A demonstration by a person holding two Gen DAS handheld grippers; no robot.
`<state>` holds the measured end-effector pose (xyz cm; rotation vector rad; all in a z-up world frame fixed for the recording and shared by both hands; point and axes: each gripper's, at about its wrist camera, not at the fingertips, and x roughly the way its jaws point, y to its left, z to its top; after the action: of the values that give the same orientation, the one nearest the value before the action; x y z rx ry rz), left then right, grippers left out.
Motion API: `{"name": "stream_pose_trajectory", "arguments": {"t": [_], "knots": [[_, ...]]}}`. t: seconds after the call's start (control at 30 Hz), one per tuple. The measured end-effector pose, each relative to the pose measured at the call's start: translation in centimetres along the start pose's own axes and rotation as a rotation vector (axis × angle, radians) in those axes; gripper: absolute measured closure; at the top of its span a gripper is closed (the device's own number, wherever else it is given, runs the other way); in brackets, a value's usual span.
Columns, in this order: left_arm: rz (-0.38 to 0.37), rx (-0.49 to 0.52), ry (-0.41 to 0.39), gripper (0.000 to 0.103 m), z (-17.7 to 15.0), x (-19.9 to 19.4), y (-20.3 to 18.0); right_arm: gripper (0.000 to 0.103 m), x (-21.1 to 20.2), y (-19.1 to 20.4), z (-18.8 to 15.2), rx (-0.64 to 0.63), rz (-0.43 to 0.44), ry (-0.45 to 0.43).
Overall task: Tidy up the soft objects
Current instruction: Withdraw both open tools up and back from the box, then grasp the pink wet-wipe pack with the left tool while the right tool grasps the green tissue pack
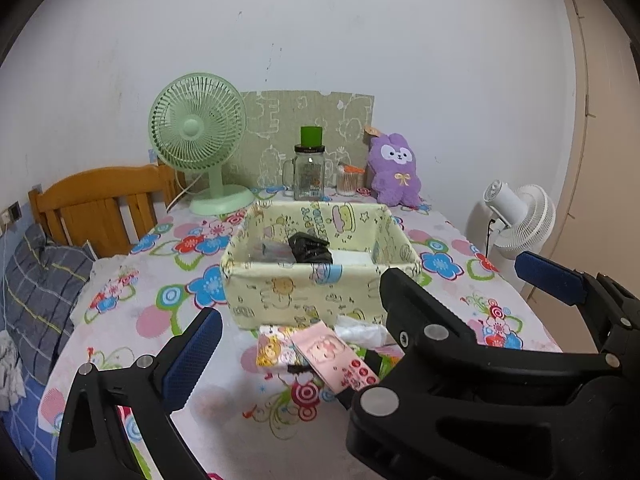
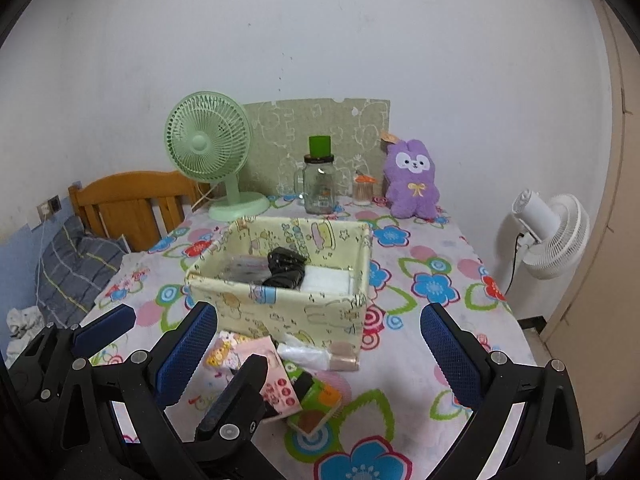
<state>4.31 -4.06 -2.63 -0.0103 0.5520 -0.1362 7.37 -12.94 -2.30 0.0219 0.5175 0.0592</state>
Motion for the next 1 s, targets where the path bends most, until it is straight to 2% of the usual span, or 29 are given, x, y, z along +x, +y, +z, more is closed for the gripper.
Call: {"name": "stream_pose_trajectory", "arguments": {"t": [0.17, 0.3, 0.6, 1.0], "knots": [[0.002, 0.006, 0.002, 0.000, -1.4, 0.1, -0.2, 0.000, 0.0, -0.2, -1.6, 0.020, -0.001, -0.006], [0.028, 0.012, 0.008, 0.000, -2.4, 0.4, -0.2, 0.000, 0.5, 0.0, -2.5, 0.010, 0.001, 0.028], [0.022, 0.010, 0.026, 0.001, -4.2, 1.2, -0.1, 0.000, 1.0, -0.4, -4.7, 0.035, 0.017, 0.009], [0.006, -0.006, 0.064, 0.001, -5.7, 3.2, -0.2, 0.003, 2.9, -0.9, -6.2, 0.050, 0.030, 0.054]]}}
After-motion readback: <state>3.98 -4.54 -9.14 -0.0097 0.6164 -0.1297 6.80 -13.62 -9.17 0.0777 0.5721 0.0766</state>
